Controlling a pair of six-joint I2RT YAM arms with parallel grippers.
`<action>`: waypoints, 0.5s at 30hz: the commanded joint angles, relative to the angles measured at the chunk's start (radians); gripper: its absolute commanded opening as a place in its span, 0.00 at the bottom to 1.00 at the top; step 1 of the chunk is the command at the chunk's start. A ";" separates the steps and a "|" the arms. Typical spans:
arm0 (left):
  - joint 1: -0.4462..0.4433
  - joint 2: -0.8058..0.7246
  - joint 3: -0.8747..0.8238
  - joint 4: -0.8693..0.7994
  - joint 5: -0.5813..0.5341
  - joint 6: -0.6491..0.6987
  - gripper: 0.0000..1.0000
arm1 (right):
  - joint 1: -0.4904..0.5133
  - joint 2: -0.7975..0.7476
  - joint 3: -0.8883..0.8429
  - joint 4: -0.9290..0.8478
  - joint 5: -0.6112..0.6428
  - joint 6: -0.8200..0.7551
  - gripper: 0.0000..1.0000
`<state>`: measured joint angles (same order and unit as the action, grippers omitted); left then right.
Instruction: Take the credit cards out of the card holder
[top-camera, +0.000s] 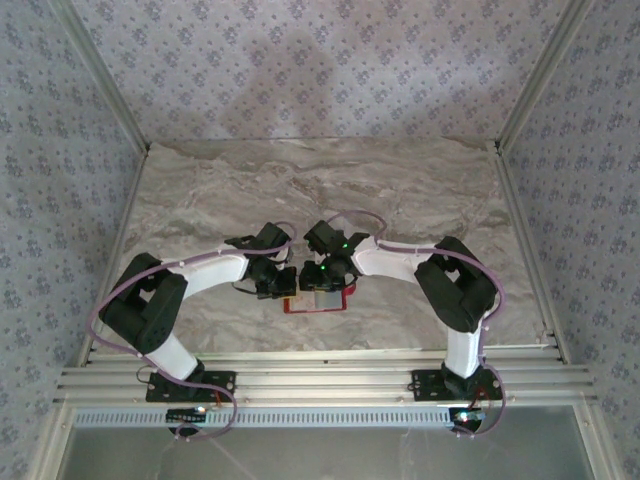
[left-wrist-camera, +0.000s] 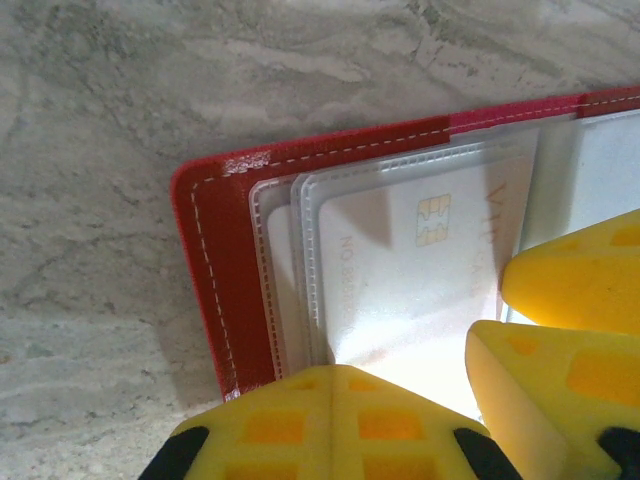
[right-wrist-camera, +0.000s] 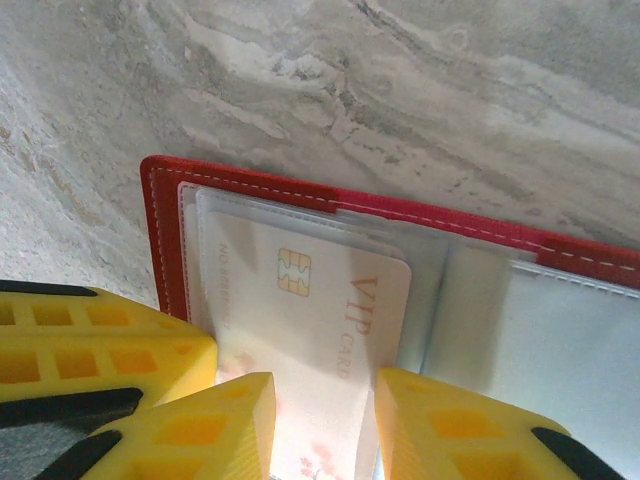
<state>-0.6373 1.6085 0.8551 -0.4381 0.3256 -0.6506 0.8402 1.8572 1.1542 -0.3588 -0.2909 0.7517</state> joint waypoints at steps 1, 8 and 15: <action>-0.005 0.004 0.010 -0.041 -0.028 0.016 0.00 | 0.008 0.013 0.000 0.018 -0.024 0.008 0.33; -0.005 0.002 0.009 -0.042 -0.028 0.017 0.00 | 0.010 0.015 -0.004 0.047 -0.047 0.017 0.33; -0.004 -0.002 0.010 -0.047 -0.031 0.017 0.00 | 0.007 0.033 -0.004 0.007 -0.015 0.010 0.33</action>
<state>-0.6373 1.6085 0.8551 -0.4423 0.3252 -0.6506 0.8448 1.8683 1.1542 -0.3168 -0.3214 0.7525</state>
